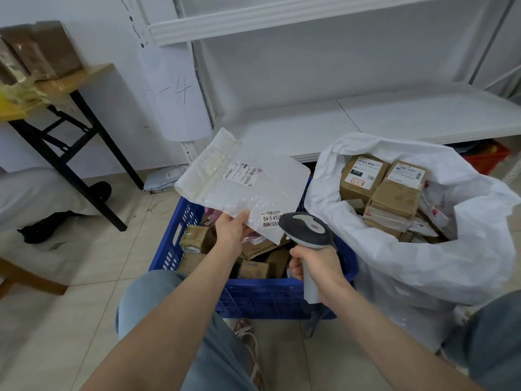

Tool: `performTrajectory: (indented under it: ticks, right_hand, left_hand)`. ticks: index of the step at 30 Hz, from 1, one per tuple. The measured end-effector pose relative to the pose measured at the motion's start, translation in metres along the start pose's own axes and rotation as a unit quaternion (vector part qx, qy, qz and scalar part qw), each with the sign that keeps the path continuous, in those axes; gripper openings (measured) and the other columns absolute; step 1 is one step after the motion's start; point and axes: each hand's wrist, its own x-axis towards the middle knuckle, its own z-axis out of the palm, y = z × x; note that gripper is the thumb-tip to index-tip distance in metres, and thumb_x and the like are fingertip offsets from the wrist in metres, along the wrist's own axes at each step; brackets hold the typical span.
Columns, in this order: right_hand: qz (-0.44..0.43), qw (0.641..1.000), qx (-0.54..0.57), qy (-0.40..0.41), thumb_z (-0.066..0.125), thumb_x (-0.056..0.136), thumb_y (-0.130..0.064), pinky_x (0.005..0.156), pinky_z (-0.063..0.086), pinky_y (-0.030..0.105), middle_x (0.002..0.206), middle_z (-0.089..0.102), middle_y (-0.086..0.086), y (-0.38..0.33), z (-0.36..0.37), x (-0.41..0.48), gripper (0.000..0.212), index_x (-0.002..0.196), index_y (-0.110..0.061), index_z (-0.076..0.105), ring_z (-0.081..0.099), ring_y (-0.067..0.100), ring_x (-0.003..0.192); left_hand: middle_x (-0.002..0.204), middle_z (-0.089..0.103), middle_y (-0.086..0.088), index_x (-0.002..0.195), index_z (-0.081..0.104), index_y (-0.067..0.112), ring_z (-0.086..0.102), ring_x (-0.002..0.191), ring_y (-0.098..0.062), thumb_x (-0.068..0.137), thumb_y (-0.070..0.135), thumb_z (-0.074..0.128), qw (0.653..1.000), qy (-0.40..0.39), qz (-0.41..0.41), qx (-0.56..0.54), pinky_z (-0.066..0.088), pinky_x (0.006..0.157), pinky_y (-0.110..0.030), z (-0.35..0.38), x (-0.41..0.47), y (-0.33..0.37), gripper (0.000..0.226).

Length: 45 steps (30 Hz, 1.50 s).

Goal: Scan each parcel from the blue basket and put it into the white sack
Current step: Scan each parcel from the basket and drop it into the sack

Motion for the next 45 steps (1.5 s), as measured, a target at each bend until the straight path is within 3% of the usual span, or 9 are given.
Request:
performTrajectory:
  ticks: [12,18,24,28,32,34,38,42,45]
  right_hand:
    - [-0.142,0.976,0.106,0.126,0.076,0.077,-0.011,0.06,0.052,0.029,0.087,0.069,0.005,-0.086,-0.074,0.008,0.019,0.093,-0.011,0.067,0.065,0.021,0.083]
    - [-0.139,0.959,0.104,0.225,0.076,0.073,-0.017,0.082,0.057,0.046,0.079,0.069,0.009,-0.103,-0.161,0.012,0.014,0.071,-0.018,0.062,0.068,0.03,0.08]
    - [-0.105,0.941,0.161,0.277,0.071,0.081,-0.009,0.068,0.054,0.036,0.069,0.057,0.007,-0.098,-0.229,0.011,0.01,0.086,-0.007,0.063,0.054,0.016,0.061]
    - [-0.088,0.931,0.159,0.318,0.071,0.081,-0.009,0.079,0.057,0.039,0.081,0.057,0.007,-0.098,-0.268,0.019,0.02,0.098,-0.007,0.06,0.053,0.019,0.067]
    - [-0.057,0.935,0.126,0.325,0.073,0.079,-0.016,0.09,0.054,0.048,0.075,0.056,0.008,-0.093,-0.296,0.031,0.023,0.094,-0.006,0.058,0.057,0.024,0.063]
    - [-0.051,0.944,0.118,0.304,0.078,0.066,-0.022,0.091,0.053,0.048,0.088,0.065,0.015,-0.087,-0.303,0.044,0.029,0.085,-0.01,0.06,0.064,0.032,0.081]
    - [-0.026,0.952,0.143,0.269,0.081,0.067,-0.023,0.081,0.05,0.038,0.093,0.063,0.01,-0.078,-0.309,0.077,0.026,0.083,-0.014,0.063,0.06,0.027,0.085]
    - [-0.021,0.963,0.142,0.229,0.083,0.049,-0.032,0.076,0.052,0.037,0.088,0.065,0.008,-0.074,-0.315,0.095,0.044,0.086,-0.014,0.068,0.062,0.024,0.08]
    - [-0.014,0.968,0.151,0.201,0.075,0.074,-0.009,0.072,0.048,0.032,0.085,0.064,0.011,-0.069,-0.316,0.099,0.015,0.086,-0.008,0.067,0.06,0.023,0.076]
  left_hand:
    - [0.097,0.068,-0.012,0.093,0.062,0.011,0.066,0.077,-0.023,0.09,-0.003,0.058,0.983,-0.171,0.059,0.013,0.059,0.068,-0.035,0.11,-0.021,0.059,0.015]
    - [0.096,0.066,-0.016,0.088,0.059,0.011,0.064,0.076,-0.024,0.089,-0.005,0.059,0.976,-0.215,0.022,0.036,0.057,0.073,-0.04,0.202,-0.059,0.038,0.016]
    - [0.092,0.069,-0.02,0.119,0.053,-0.006,0.066,0.061,-0.025,0.094,-0.001,0.053,0.933,-0.29,-0.121,0.178,0.056,0.043,-0.031,0.265,-0.108,-0.012,0.026]
    - [0.066,0.071,-0.012,0.093,0.065,0.002,0.07,0.058,-0.02,0.1,0.026,0.049,0.808,-0.409,-0.159,0.392,0.06,0.062,-0.03,0.278,-0.11,-0.005,0.03]
    - [0.068,0.066,0.002,0.071,0.066,0.017,0.064,0.067,-0.016,0.084,0.037,0.068,0.673,-0.34,0.252,0.607,0.054,0.067,-0.028,0.28,-0.091,0.011,0.024]
    - [0.104,0.06,0.004,0.107,0.061,0.025,0.057,0.101,-0.017,0.077,0.044,0.071,0.516,-0.294,0.473,0.651,0.044,0.082,-0.029,0.282,-0.092,0.011,0.037]
    - [0.16,-0.003,-0.007,0.151,-0.008,0.034,0.001,0.147,-0.03,0.074,0.054,0.071,0.23,-0.368,0.442,0.785,0.006,0.117,-0.055,0.299,-0.072,-0.022,0.112]
    - [0.161,-0.009,-0.007,0.151,-0.01,0.037,0.003,0.147,-0.033,0.089,0.031,0.059,0.19,-0.385,0.44,0.789,0.008,0.116,-0.059,0.315,-0.064,-0.041,0.093]
    - [0.16,-0.011,-0.007,0.15,-0.013,0.037,0.002,0.147,-0.033,0.083,0.045,0.065,0.196,-0.406,0.395,0.8,0.011,0.114,-0.06,0.32,-0.057,-0.048,0.103]
